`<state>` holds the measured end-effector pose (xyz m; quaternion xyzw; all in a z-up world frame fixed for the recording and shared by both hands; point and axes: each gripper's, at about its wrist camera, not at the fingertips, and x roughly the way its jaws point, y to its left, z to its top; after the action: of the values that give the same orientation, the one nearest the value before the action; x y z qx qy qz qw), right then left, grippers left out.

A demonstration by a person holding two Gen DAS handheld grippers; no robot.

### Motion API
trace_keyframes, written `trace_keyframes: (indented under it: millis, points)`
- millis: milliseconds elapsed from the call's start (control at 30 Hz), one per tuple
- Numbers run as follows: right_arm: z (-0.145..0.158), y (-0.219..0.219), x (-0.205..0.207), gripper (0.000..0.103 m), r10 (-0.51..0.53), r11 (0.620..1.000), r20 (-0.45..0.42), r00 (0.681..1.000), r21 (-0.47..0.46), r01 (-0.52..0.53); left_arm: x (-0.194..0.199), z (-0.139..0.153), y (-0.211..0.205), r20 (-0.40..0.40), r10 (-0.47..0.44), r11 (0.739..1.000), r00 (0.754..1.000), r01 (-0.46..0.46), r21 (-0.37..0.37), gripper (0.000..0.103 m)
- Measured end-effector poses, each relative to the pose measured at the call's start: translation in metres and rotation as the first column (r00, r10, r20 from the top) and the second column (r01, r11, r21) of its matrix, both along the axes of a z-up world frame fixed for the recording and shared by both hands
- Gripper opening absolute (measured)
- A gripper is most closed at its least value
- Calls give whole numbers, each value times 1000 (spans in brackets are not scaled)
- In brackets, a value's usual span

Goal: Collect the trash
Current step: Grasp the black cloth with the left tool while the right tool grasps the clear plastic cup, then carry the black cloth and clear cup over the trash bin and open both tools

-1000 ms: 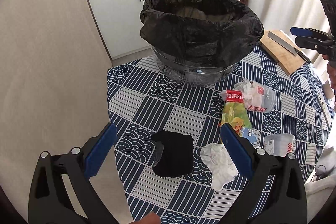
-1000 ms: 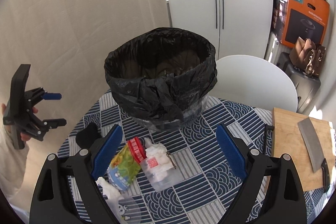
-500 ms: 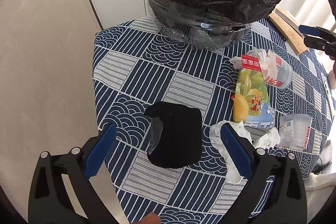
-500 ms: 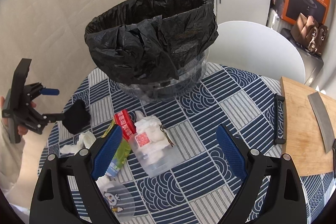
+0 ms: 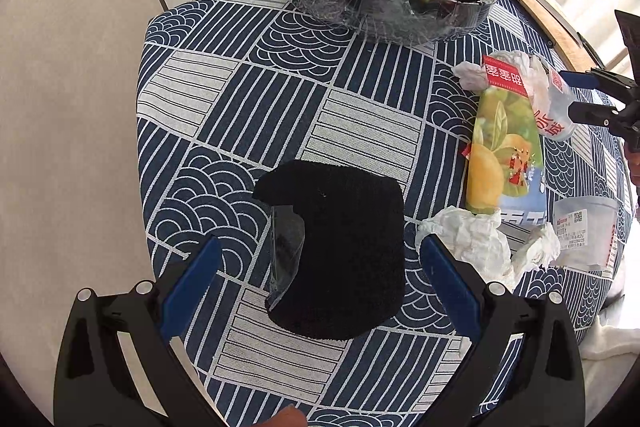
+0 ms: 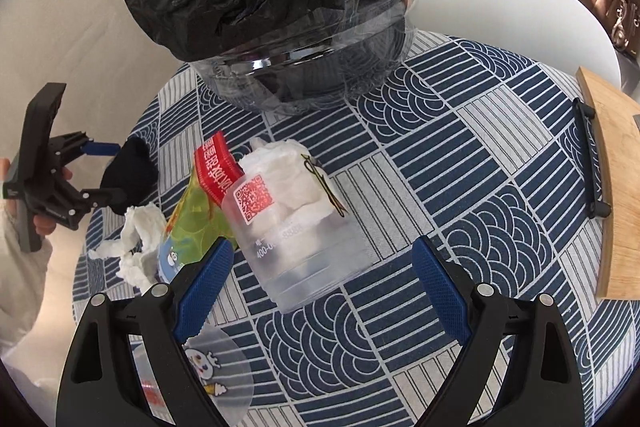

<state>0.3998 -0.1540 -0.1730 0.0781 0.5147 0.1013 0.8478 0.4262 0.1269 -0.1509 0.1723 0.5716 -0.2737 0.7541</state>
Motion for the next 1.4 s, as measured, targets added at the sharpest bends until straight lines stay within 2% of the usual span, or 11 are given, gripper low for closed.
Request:
trace_keyframes:
  millis: [300,333,400,433,467,833,1067,1400]
  points:
    - [-20,-1,8,85,-12,998,-29,1000,63,14,4,-13,-5,-38,-28,1000,999,28,-9,97]
    - [-20,-1,9,84,-17,998,-25,1000,67,19,4,-13,-6,-38,-32,999,999,32,-10,95]
    - [-23,-1,9,68,-12,994,-28,1000,105,15,4,-15,-8,-51,-38,999,998,37,-16,80]
    - [-24,-1,10,68,-11,994,-33,999,107,15,5,-16,-8,-60,-37,999,998,36,-15,70]
    - [-24,0,9,66,-5,995,-34,999,100,9,5,-17,-8,-72,-39,999,997,37,-21,67]
    - [-8,4,-26,64,43,999,-40,998,-23,-44,-12,-9,4,-61,32,999,998,-34,-32,64]
    - [15,-13,-58,64,50,996,-14,999,-78,-51,-37,3,15,-28,70,997,997,-71,-14,64]
    - [47,-43,-108,64,81,986,28,996,-151,-76,-76,28,22,29,167,985,985,-166,-35,64]
